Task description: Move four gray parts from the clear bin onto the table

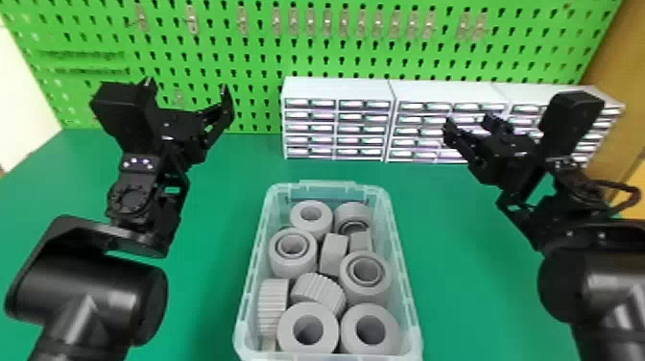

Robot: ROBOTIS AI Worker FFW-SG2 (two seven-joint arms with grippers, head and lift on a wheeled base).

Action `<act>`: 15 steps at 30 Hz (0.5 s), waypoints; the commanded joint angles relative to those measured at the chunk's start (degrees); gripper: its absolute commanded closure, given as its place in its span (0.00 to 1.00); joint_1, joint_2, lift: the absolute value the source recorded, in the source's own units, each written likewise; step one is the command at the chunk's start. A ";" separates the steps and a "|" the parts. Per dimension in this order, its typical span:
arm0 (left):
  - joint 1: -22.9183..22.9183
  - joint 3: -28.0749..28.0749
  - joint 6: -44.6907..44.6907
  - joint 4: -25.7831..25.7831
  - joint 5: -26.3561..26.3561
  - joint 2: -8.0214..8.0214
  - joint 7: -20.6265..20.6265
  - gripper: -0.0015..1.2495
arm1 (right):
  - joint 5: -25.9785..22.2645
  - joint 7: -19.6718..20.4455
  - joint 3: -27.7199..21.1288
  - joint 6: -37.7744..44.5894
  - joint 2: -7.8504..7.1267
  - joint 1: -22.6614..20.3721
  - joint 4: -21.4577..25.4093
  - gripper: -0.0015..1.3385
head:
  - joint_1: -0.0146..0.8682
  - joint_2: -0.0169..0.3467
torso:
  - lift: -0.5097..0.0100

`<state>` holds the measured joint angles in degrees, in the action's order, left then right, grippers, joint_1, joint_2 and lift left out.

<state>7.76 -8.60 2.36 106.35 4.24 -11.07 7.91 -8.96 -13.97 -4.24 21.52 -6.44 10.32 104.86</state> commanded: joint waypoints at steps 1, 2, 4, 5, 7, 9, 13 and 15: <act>0.24 -0.19 0.01 0.00 0.06 -0.09 0.00 0.13 | -0.27 0.00 -0.33 -0.08 0.03 -0.04 0.00 0.38 | 0.78 0.14 | 0.89; 0.15 -0.11 0.01 0.00 0.06 -0.09 0.00 0.13 | -0.27 0.00 -0.42 -0.08 0.11 -0.21 0.09 0.38 | 0.78 0.14 | 0.89; -0.02 -0.02 -0.08 0.18 0.06 -0.09 0.00 0.13 | -0.35 0.00 -0.42 -0.08 0.20 -0.30 0.09 0.38 | 0.78 0.14 | 0.89; -0.02 -0.02 -0.08 0.18 0.06 -0.09 0.00 0.13 | -0.35 0.00 -0.42 -0.08 0.20 -0.39 0.09 0.38 | 0.78 0.14 | 0.89; -0.02 0.16 -0.08 0.27 0.06 -0.09 0.00 0.13 | -0.35 0.00 -0.24 -0.08 0.11 -0.21 0.09 0.38 | 0.78 0.14 | 0.89; 0.07 0.25 -0.08 0.27 0.06 -0.09 0.00 0.13 | -0.35 0.00 -0.24 -0.08 0.03 -0.12 0.09 0.38 | 0.78 0.14 | 0.89; 0.07 0.16 -0.08 0.27 0.06 -0.09 -0.09 0.13 | -0.44 0.00 -0.24 -0.17 -0.15 -0.12 0.09 0.38 | 0.78 0.14 | 0.89; -0.02 0.16 -0.08 0.27 0.06 -0.09 -0.09 0.13 | -0.44 0.00 -0.24 -0.08 -0.15 -0.21 0.17 0.38 | 0.78 0.14 | 0.89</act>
<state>7.79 -8.41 2.28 106.60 4.31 -11.16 7.86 -9.34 -13.97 -4.49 21.44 -6.50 10.17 104.96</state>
